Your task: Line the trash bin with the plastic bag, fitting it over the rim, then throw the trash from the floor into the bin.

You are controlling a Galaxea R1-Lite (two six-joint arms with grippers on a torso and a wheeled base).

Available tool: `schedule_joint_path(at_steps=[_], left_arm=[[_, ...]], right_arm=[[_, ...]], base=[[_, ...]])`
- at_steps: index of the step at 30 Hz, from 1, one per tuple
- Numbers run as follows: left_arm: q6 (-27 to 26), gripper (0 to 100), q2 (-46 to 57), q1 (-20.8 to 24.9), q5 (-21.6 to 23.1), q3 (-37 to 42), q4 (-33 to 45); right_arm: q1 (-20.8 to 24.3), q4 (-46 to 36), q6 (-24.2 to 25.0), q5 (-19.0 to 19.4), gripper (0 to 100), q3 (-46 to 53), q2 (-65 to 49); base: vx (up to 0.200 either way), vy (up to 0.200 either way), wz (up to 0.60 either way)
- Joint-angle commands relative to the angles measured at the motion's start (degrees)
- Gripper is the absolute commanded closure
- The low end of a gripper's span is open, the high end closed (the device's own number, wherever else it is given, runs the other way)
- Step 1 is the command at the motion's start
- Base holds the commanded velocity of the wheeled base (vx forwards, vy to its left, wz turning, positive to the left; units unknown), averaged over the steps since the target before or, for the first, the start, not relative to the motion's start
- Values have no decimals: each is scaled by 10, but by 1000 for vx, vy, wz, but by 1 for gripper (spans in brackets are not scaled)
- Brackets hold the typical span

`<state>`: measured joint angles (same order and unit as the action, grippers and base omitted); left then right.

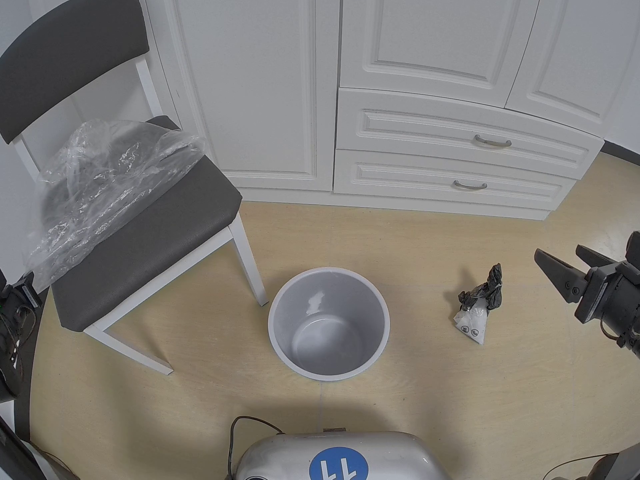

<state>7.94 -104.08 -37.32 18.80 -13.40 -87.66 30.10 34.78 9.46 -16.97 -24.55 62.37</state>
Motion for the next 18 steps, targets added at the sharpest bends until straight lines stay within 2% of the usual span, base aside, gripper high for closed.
schedule_joint_path(at_steps=[1, 5, 9, 14, 18], left_arm=[[6, 100, 42, 0, 0, 7, -1], [17, 100, 78, 8, 5, 14, -1], [45, 100, 131, 36, 10, 26, -1], [43, 100, 156, 67, 9, 42, -1], [43, 100, 157, 76, 8, 43, -1]], right_arm=[[0, -2, -1, -1, 0, 3, -5], [0, -2, -1, -4, 0, 6, -2], [0, -4, -17, -4, 0, 8, -10], [-1, -3, -45, -7, 0, 18, -32], [0, -8, -62, 0, 0, 25, -45]], base=[[0, 0, 0], [0, 0, 0], [0, 0, 0], [0, 0, 0], [0, 0, 0]])
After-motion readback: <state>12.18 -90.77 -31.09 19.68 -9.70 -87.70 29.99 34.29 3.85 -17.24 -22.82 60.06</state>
